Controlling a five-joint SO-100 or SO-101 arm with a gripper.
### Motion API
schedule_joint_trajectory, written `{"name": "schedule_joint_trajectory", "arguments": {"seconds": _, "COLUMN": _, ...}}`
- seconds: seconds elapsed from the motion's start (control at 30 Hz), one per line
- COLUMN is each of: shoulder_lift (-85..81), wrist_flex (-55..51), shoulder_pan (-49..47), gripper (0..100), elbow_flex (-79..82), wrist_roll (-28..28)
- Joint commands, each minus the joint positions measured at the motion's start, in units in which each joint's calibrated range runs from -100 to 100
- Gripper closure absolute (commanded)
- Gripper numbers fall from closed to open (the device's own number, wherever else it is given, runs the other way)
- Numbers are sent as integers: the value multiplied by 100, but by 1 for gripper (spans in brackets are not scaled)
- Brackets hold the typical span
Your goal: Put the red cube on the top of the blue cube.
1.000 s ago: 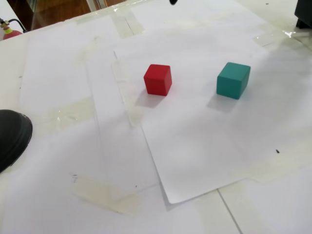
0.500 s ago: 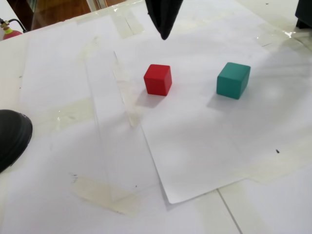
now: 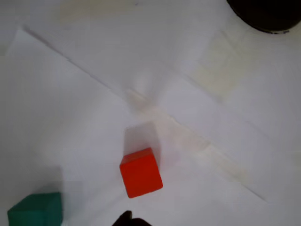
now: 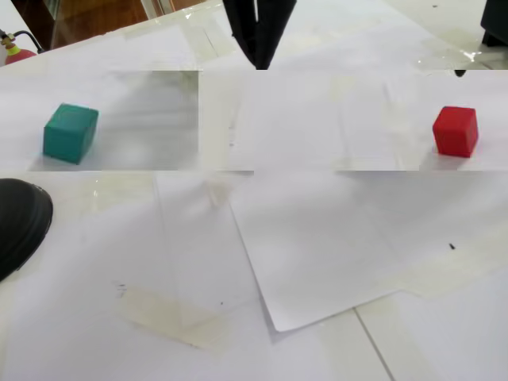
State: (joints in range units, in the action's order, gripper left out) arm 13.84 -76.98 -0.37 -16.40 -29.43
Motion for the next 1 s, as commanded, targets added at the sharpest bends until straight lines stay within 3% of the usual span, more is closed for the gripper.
{"name": "schedule_joint_trajectory", "arguments": {"seconds": 0.0, "shoulder_lift": -88, "wrist_flex": 46, "shoulder_pan": -92, "gripper": 100, "elbow_flex": -489, "wrist_roll": 591}}
{"name": "schedule_joint_trajectory", "arguments": {"seconds": 0.33, "shoulder_lift": 84, "wrist_flex": 307, "shoulder_pan": -221, "gripper": 98, "elbow_flex": -262, "wrist_roll": 1050}}
{"name": "schedule_joint_trajectory", "arguments": {"seconds": 0.97, "shoulder_lift": 384, "wrist_flex": 250, "shoulder_pan": -153, "gripper": 70, "elbow_flex": 138, "wrist_roll": 825}}
